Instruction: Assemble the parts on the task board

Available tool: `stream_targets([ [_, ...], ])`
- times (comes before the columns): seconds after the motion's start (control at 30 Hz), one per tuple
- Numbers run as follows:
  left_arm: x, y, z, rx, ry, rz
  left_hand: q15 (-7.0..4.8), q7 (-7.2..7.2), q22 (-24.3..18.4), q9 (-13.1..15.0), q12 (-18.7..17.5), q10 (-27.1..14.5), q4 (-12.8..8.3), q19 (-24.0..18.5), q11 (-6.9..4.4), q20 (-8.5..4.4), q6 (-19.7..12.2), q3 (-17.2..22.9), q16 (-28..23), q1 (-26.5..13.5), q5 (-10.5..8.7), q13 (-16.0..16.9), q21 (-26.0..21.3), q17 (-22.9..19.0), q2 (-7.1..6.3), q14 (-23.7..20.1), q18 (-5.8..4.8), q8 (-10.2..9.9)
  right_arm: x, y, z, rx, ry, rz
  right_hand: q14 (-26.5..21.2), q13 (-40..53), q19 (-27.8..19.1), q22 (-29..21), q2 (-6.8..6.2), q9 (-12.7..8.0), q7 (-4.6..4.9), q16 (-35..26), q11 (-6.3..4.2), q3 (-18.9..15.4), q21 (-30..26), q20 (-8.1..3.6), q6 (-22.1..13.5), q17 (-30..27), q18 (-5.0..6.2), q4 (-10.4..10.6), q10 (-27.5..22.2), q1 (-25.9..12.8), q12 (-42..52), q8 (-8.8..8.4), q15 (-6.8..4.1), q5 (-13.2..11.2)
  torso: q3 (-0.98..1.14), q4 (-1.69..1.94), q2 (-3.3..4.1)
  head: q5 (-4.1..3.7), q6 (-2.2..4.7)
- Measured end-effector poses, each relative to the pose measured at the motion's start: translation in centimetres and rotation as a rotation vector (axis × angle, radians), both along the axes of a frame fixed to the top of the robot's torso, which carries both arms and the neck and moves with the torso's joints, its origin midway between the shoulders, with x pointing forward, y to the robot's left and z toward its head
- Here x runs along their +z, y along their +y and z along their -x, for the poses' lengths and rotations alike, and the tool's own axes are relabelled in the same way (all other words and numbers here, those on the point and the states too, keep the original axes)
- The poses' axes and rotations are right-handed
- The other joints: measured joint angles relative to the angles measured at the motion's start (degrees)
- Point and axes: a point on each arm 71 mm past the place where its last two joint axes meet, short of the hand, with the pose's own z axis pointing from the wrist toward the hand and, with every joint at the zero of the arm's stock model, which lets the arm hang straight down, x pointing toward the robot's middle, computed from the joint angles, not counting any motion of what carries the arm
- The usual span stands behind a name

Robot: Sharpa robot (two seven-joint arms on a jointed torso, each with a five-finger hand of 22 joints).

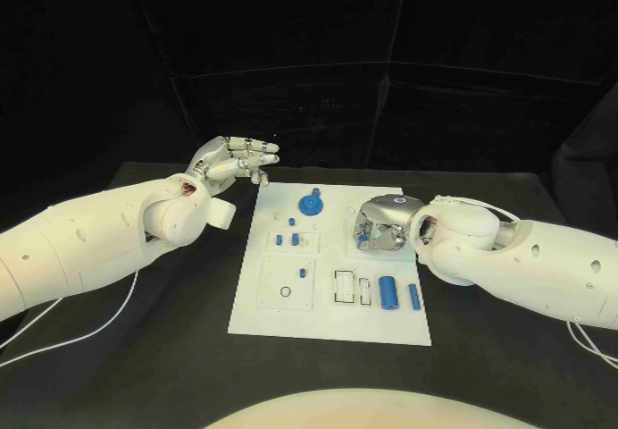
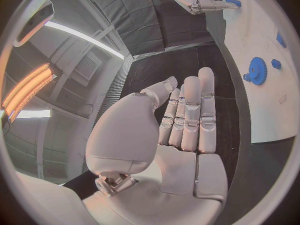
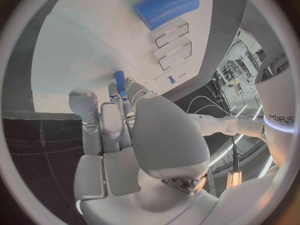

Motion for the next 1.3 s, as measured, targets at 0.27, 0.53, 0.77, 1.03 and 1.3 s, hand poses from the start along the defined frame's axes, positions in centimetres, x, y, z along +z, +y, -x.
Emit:
stream_targets([
  [0.27, 0.0, 0.1, 0.0, 0.001, 0.001, -0.001, 0.0, 0.0, 0.0, 0.0, 0.0, 0.0, 0.0, 0.0, 0.0, 0.0, 0.0, 0.0, 0.0, 0.0, 0.0, 0.0, 0.0, 0.0, 0.0, 0.0, 0.0, 0.0, 0.8, -0.2, 0.9, 0.015, -0.043, -0.053, 0.0, 0.18, 0.2, 1.14, -1.81, -0.08, 0.42, 0.61, 0.85, 6.3, 1.0, 0.2, 0.83, 0.22, 0.0, -2.16, 0.97, -1.06, -1.68, -0.67, 0.0, -0.32, 0.0, -0.01, -0.03, -0.04, -0.09],
  [0.53, 0.0, 0.2, 0.0, 0.003, 0.002, -0.002, 0.21, 0.21, 0.0, 0.0, 0.0, 0.0, 0.0, 0.0, 0.0, 0.0, -0.21, 0.0, 0.0, 0.0, 0.0, 0.0, 0.0, -0.12, 0.0, -0.21, -0.01, 0.0, 3.3, 0.3, 2.8, 0.053, -0.088, -0.158, 0.0, 0.26, 0.2, 1.61, -3.18, -0.07, 0.7, 0.94, 1.14, 9.42, 1.56, 0.21, 1.1, 0.41, 0.01, -3.37, 1.33, -2.43, -2.43, -0.96, 0.0, -0.23, -0.04, -0.02, -0.1, 0.14, -0.15],
  [0.77, -0.1, 0.1, 0.0, 0.002, 0.002, -0.001, 0.21, 0.21, -0.04, 0.0, 0.0, 0.0, 0.0, 0.0, 0.0, 0.0, -0.21, 0.0, 0.0, 0.0, 0.0, 0.0, 0.0, -0.12, 0.0, -0.21, -0.02, 0.0, 4.4, 3.8, 4.0, 0.132, -0.094, -0.246, 0.0, 0.26, 0.2, 1.77, -3.62, -0.14, 0.7, 0.94, 1.23, 10.81, 1.61, 0.21, 1.1, 0.38, 0.0, -4.06, 1.42, -2.87, -2.9, -0.96, 0.0, 0.37, -0.13, -0.01, -0.1, 0.37, -0.08],
  [1.03, -0.1, -0.1, 0.0, -0.002, 0.002, 0.0, 0.21, 0.21, -0.04, 0.0, 0.0, 0.0, 0.0, 0.0, 0.0, 0.0, -0.21, 0.0, 0.0, 0.0, 0.0, 0.0, 0.0, -0.11, 0.0, -0.21, -0.02, 0.0, 4.1, 9.0, 4.9, 0.245, -0.067, -0.304, 0.0, 0.25, 0.2, 1.77, -3.84, -0.14, 0.7, 0.94, 1.22, 11.59, 1.61, 0.21, 1.1, 0.24, 0.0, -4.5, 1.42, -3.11, -3.53, -1.16, 0.01, 0.62, -0.14, 0.13, -0.04, 1.28, -0.37],
  [1.3, -0.1, -0.3, -0.1, -0.005, 0.002, 0.002, 0.21, 0.21, -0.1, 0.0, 0.24, 0.0, 0.0, 0.0, 0.0, 0.0, -0.21, 0.0, 0.0, 0.0, 0.0, 0.0, -0.27, -0.18, 0.0, -0.21, -0.01, 0.22, 0.9, 12.1, 6.0, 0.311, 0.014, -0.296, 0.0, 0.23, 0.2, 1.62, -3.65, -0.14, 0.7, 0.94, 1.22, 12.06, 1.61, 0.21, 1.1, 0.04, 0.01, -4.51, 1.42, -4.0, -3.55, -1.16, 0.01, 0.64, -0.11, 0.13, -0.03, 2.35, -0.86],
])
